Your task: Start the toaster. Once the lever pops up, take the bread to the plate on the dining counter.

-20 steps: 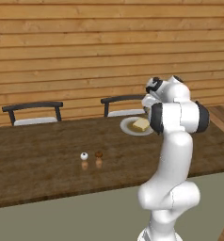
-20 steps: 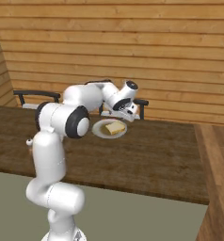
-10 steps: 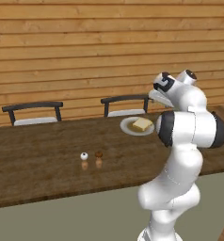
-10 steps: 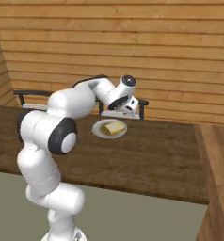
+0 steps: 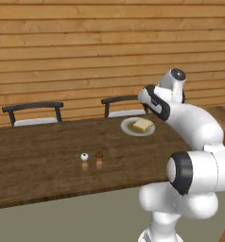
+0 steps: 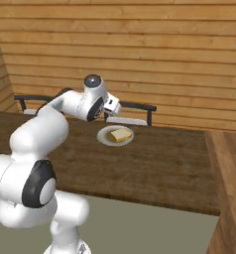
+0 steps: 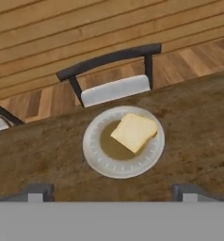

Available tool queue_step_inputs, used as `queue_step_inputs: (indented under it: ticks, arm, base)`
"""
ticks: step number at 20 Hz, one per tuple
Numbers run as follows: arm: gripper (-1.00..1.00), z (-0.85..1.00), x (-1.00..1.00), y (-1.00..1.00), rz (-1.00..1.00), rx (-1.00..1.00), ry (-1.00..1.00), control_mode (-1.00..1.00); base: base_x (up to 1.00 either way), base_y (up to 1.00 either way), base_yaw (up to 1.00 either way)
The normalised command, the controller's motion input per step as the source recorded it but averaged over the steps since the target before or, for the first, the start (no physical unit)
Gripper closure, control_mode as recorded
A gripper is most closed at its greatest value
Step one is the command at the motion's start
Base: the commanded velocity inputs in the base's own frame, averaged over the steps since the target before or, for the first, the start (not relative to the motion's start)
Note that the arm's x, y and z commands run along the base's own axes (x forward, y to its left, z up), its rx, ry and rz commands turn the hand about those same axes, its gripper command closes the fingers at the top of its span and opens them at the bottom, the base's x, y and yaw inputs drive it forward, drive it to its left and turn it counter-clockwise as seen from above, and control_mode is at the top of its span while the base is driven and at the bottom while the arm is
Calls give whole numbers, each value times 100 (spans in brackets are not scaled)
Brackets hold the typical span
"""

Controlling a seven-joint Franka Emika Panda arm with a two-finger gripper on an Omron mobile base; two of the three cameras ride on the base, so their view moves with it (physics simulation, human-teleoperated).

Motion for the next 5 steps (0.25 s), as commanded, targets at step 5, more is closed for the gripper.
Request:
queue_step_inputs:
  ticks: [5]
  arm:
    - [-100, 65, -80, 12, 0, -13, 0, -100]
  base:
    - [0, 0, 0]
